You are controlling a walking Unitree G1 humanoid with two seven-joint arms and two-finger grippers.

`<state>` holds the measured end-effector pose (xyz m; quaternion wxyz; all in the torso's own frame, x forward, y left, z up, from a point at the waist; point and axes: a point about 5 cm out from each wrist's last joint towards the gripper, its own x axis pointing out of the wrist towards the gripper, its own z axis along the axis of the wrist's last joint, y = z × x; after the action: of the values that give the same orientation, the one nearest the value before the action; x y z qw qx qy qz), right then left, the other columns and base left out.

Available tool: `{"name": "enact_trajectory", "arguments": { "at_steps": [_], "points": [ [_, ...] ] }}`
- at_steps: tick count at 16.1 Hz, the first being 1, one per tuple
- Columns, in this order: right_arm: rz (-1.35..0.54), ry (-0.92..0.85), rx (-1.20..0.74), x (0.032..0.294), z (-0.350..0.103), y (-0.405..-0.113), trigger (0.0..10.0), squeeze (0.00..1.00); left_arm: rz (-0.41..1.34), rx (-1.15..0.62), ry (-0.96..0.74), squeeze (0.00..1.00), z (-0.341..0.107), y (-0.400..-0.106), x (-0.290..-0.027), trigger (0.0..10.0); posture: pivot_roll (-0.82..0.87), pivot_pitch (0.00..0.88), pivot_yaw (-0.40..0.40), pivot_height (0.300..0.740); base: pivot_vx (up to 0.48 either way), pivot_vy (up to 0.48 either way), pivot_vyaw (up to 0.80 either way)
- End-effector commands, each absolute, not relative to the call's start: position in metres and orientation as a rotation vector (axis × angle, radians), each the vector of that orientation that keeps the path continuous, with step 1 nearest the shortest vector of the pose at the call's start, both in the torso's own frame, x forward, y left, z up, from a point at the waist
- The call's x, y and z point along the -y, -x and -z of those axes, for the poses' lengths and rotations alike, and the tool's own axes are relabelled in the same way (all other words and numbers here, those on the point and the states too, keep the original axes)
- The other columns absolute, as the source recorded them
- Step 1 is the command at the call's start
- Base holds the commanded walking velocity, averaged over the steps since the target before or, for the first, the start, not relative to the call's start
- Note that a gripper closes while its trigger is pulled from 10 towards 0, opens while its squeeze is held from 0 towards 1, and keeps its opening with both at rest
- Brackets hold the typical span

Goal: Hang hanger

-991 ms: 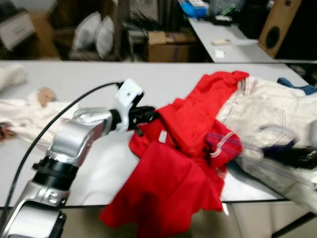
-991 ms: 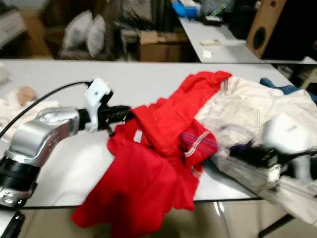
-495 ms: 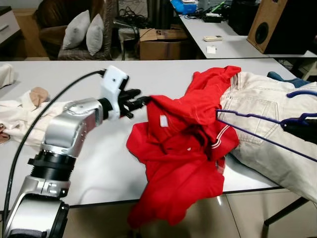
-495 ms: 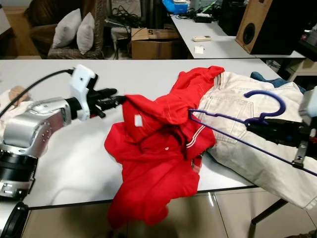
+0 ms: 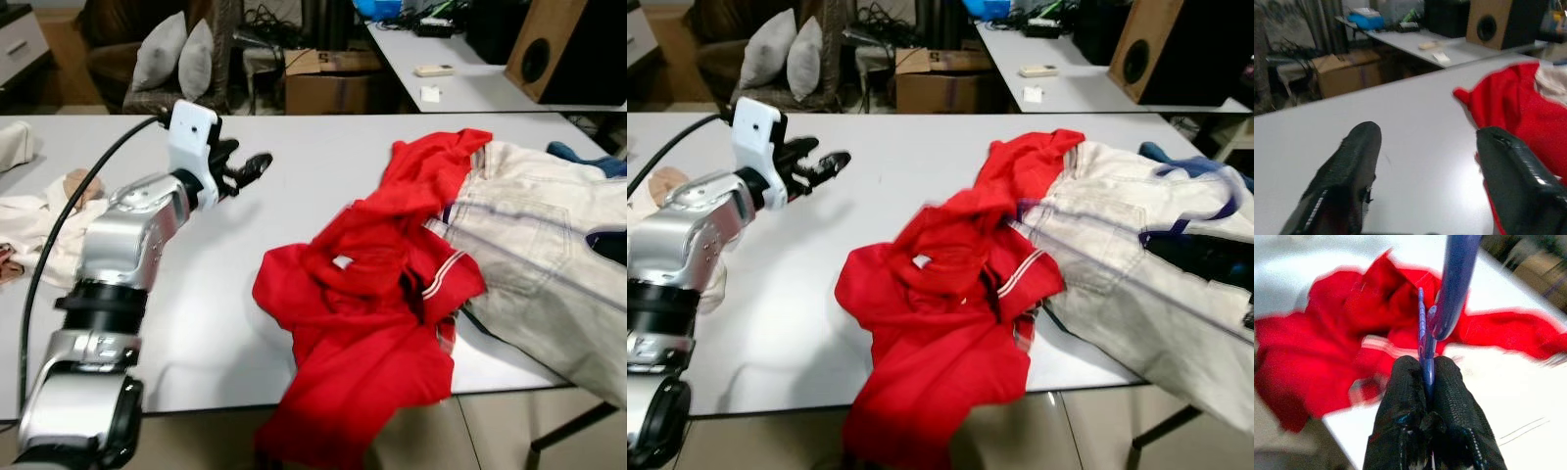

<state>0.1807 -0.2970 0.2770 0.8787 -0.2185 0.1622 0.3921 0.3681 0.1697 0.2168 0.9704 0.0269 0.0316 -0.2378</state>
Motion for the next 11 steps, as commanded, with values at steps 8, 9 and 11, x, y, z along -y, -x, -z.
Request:
{"name": "enact_trajectory", "arguments": {
  "at_steps": [8,9,11],
  "points": [
    [-0.565,0.759,-0.471,0.321,-0.291,-0.187,10.0,0.00,0.582,-0.014,-0.082,0.82,-0.224,-0.372,-0.143,10.0,-0.04,0.000,0.046,0.740,0.000,0.000,0.00],
    [-0.600,0.759,-0.459,0.317,-0.299,-0.182,10.0,0.00,0.586,-0.016,-0.080,0.00,-0.223,-0.372,-0.143,10.0,-0.04,0.000,0.046,0.740,0.000,0.000,0.00],
    [-0.664,0.803,-0.473,0.314,-0.312,-0.171,10.0,0.00,0.582,-0.021,-0.074,0.00,-0.222,-0.373,-0.144,10.0,-0.04,0.000,0.044,0.740,0.000,0.000,0.00]
  ]
}}
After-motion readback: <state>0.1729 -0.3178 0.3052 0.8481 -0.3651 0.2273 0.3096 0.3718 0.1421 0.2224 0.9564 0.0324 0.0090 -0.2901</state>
